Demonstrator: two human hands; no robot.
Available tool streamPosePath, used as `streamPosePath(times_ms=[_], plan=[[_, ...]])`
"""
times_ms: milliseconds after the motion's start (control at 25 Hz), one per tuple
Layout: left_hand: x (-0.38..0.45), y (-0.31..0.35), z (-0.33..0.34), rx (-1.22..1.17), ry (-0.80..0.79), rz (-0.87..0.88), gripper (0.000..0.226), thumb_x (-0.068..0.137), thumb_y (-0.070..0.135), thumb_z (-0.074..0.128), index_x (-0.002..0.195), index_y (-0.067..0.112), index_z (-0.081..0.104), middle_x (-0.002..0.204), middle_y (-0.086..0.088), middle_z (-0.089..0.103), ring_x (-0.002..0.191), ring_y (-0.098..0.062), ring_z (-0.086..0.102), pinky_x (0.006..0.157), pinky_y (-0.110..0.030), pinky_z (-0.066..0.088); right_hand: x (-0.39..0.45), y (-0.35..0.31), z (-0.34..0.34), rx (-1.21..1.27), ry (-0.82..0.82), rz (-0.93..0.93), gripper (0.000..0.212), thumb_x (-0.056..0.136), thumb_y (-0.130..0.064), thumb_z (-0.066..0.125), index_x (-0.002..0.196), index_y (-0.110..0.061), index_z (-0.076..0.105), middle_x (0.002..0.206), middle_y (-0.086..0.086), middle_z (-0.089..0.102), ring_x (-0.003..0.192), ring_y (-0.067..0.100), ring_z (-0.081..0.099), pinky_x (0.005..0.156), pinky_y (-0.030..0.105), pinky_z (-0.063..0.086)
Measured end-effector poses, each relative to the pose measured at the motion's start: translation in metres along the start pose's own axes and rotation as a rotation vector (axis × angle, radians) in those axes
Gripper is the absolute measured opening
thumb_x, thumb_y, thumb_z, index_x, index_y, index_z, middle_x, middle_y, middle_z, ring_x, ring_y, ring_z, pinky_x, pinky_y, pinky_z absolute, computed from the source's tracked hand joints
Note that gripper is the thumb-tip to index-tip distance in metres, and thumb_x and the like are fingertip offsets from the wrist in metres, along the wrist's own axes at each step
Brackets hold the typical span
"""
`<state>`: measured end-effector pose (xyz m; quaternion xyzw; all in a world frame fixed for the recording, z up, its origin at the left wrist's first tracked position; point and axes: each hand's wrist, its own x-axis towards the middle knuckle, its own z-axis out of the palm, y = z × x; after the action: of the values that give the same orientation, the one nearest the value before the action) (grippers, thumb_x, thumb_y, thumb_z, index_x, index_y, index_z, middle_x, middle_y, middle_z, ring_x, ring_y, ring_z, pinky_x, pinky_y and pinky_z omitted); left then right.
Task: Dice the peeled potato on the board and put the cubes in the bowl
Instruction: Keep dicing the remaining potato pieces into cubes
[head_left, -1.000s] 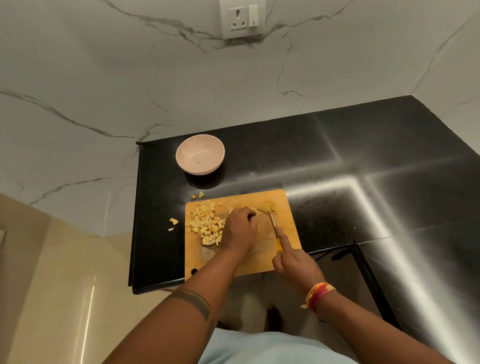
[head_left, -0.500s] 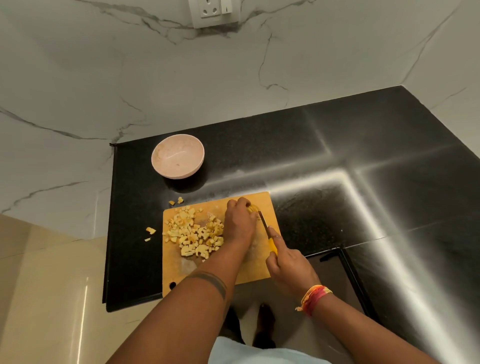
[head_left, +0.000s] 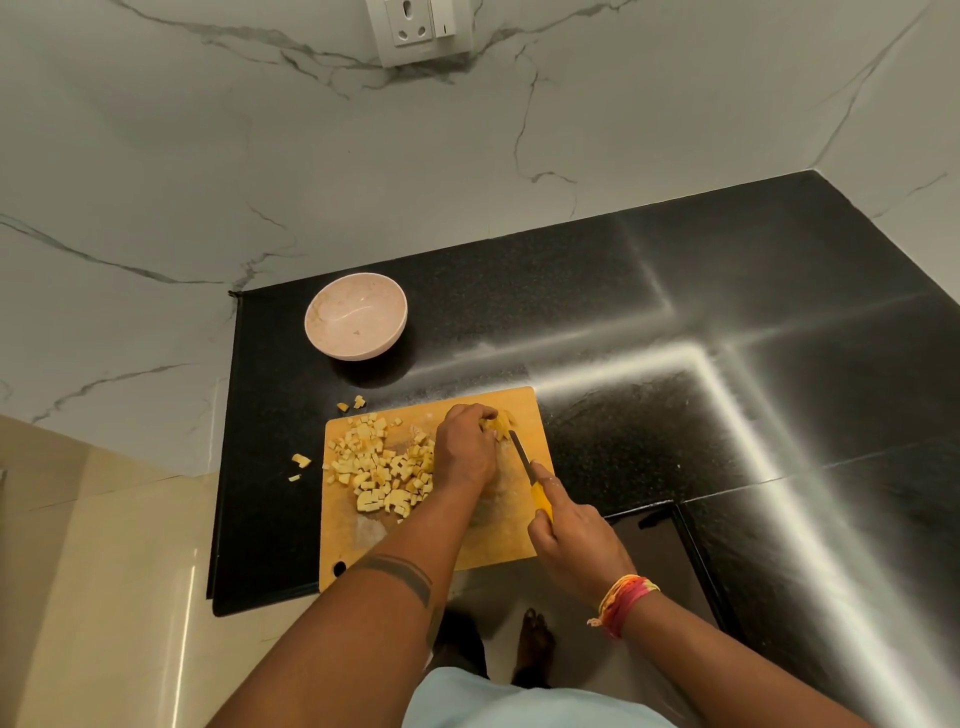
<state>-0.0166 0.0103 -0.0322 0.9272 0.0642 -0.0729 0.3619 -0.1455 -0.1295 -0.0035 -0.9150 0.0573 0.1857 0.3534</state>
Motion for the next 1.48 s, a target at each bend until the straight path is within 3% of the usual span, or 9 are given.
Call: streamPosePath(times_ms=[240,320,440,640,880,1280,1480], plan=[[-0.034,-0.009,-0.002,-0.176,-0.034,-0.064,0.036,0.091,0.01,0.073,0.124,0.024,0.07,0.124,0.003,0.067,0.105,-0.011,0.065,0.092,-0.026,0.054,-0.002,0.001,-0.001,-0.039,-0.005,-0.044,0.069,0.1,-0.026,0.042,0.161,-0.038,0.012,0.062,-0.001,0.055,0.052,0.016,0.05,0.047,0.031,0.033],[-0.05,-0.016,-0.001,-0.128,-0.1,-0.023,0.041,0.09,0.01,0.074,0.129,0.023,0.068,0.127,0.004,0.066,0.109,-0.011,0.064,0.096,-0.022,0.05,-0.011,0.002,0.005,-0.06,-0.019,-0.043,0.071,0.099,-0.028,0.041,0.162,-0.039,0.009,0.062,-0.002,0.054,0.053,0.017,0.051,0.046,0.031,0.031],[-0.063,-0.021,-0.002,0.039,-0.087,0.073,0.043,0.093,0.015,0.07,0.136,0.021,0.063,0.134,0.004,0.06,0.117,-0.015,0.06,0.103,-0.027,0.047,-0.021,0.005,0.015,-0.096,-0.028,-0.014,0.073,0.099,-0.029,0.04,0.162,-0.038,0.004,0.062,-0.003,0.052,0.055,0.019,0.052,0.048,0.034,0.03],[-0.064,-0.029,-0.009,0.24,-0.158,0.107,0.039,0.101,0.034,0.058,0.139,0.021,0.059,0.132,0.003,0.049,0.117,-0.019,0.055,0.091,-0.03,0.044,-0.023,-0.005,0.021,-0.149,-0.044,0.002,0.075,0.1,-0.027,0.04,0.163,-0.034,0.0,0.063,-0.004,0.051,0.054,0.021,0.049,0.051,0.037,0.033],[-0.063,-0.039,-0.008,0.26,-0.153,0.183,0.037,0.101,0.024,0.059,0.137,0.018,0.06,0.129,-0.001,0.051,0.115,-0.021,0.056,0.094,-0.034,0.05,-0.024,-0.012,0.03,-0.268,-0.047,-0.011,0.075,0.101,-0.03,0.037,0.162,-0.033,-0.007,0.065,-0.002,0.051,0.051,0.017,0.045,0.053,0.036,0.038],[-0.068,-0.029,-0.011,0.272,-0.144,0.12,0.037,0.102,0.03,0.056,0.138,0.022,0.059,0.132,0.002,0.049,0.116,-0.02,0.055,0.089,-0.034,0.049,-0.013,-0.014,0.036,-0.321,-0.074,-0.005,0.076,0.1,-0.029,0.034,0.161,-0.031,-0.012,0.074,0.003,0.057,0.06,0.026,0.056,0.056,0.036,0.041],[-0.067,-0.027,-0.011,0.276,-0.143,0.106,0.033,0.102,0.025,0.057,0.134,0.02,0.063,0.128,0.0,0.053,0.113,-0.022,0.057,0.089,-0.033,0.049,-0.008,-0.017,0.037,-0.35,-0.068,-0.011,0.075,0.1,-0.029,0.034,0.161,-0.029,-0.01,0.072,0.003,0.055,0.058,0.024,0.052,0.056,0.035,0.039]])
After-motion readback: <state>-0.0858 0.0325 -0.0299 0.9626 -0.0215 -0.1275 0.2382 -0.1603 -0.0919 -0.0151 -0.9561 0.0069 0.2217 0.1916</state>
